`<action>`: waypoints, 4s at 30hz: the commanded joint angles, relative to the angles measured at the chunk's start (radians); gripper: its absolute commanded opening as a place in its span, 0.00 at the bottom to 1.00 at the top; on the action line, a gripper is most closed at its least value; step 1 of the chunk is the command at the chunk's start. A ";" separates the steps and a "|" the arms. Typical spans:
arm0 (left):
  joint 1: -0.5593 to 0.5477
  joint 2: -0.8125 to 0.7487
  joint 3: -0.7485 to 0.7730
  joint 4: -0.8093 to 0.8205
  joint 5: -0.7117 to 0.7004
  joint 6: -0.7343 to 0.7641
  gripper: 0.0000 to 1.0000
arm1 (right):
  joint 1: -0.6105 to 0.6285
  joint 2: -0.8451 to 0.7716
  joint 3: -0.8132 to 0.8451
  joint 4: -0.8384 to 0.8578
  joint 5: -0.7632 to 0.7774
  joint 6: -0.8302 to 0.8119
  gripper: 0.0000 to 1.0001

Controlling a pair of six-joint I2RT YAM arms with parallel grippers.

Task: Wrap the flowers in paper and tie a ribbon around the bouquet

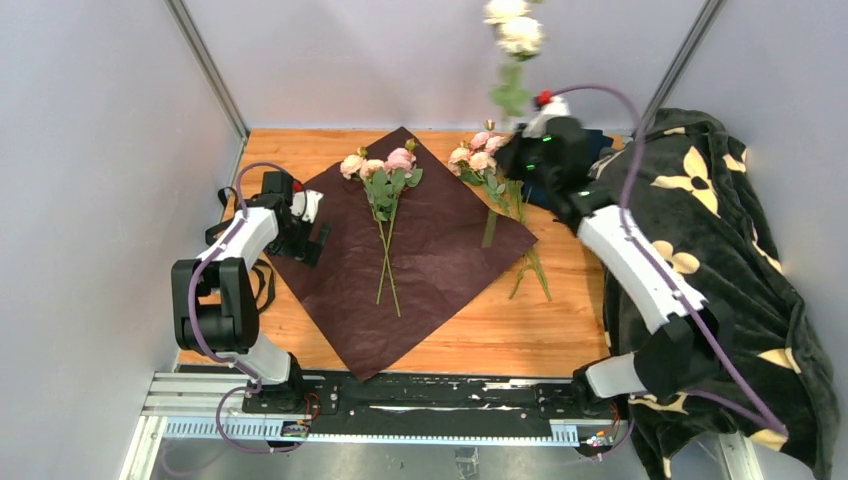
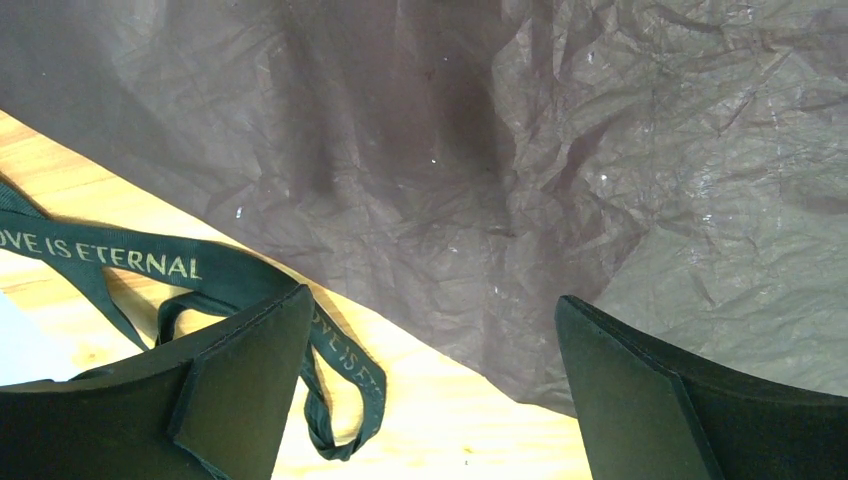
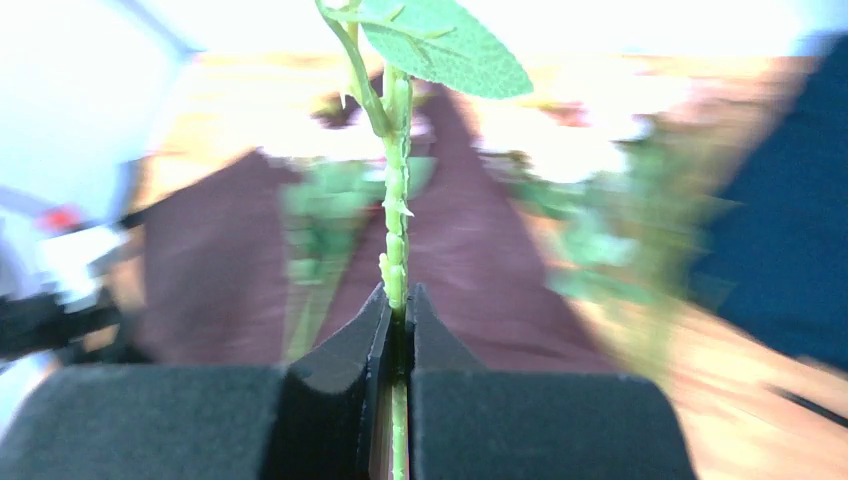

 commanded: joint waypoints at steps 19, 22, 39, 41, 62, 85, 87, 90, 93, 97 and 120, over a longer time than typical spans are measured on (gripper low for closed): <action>0.003 -0.074 -0.004 -0.009 0.044 0.014 1.00 | 0.473 0.801 0.461 0.097 -0.156 0.265 0.46; 0.002 -0.071 0.000 -0.008 0.033 0.016 1.00 | 0.444 0.684 0.476 -0.053 -0.126 0.127 0.49; 0.003 -0.062 0.011 -0.024 0.043 0.011 1.00 | -0.169 0.390 0.051 -0.450 -0.025 -0.248 0.35; 0.002 -0.056 0.014 -0.028 0.042 0.009 1.00 | -0.182 0.432 0.067 -0.460 -0.068 -0.301 0.36; 0.002 -0.055 0.005 -0.031 0.029 0.012 1.00 | -0.191 0.635 0.135 -0.472 -0.179 -0.329 0.31; 0.003 -0.061 0.009 -0.031 0.030 0.014 1.00 | -0.149 0.156 0.080 -0.355 0.467 -0.303 0.00; 0.003 -0.065 0.008 -0.030 0.034 0.015 1.00 | -0.146 0.067 0.044 -0.272 0.603 -0.346 0.00; 0.003 -0.064 0.011 -0.030 0.036 0.015 1.00 | -0.116 -0.025 -0.028 -0.067 0.798 -0.503 0.00; 0.003 -0.064 0.012 -0.029 0.036 0.016 1.00 | -0.112 -0.053 -0.047 -0.029 0.823 -0.550 0.00; 0.003 -0.071 0.011 -0.030 0.036 0.020 1.00 | -0.093 -0.025 0.037 -0.141 0.778 -0.531 0.00; 0.003 -0.157 0.289 -0.221 0.351 0.014 1.00 | 0.061 -0.104 0.041 0.017 -0.372 -0.051 0.00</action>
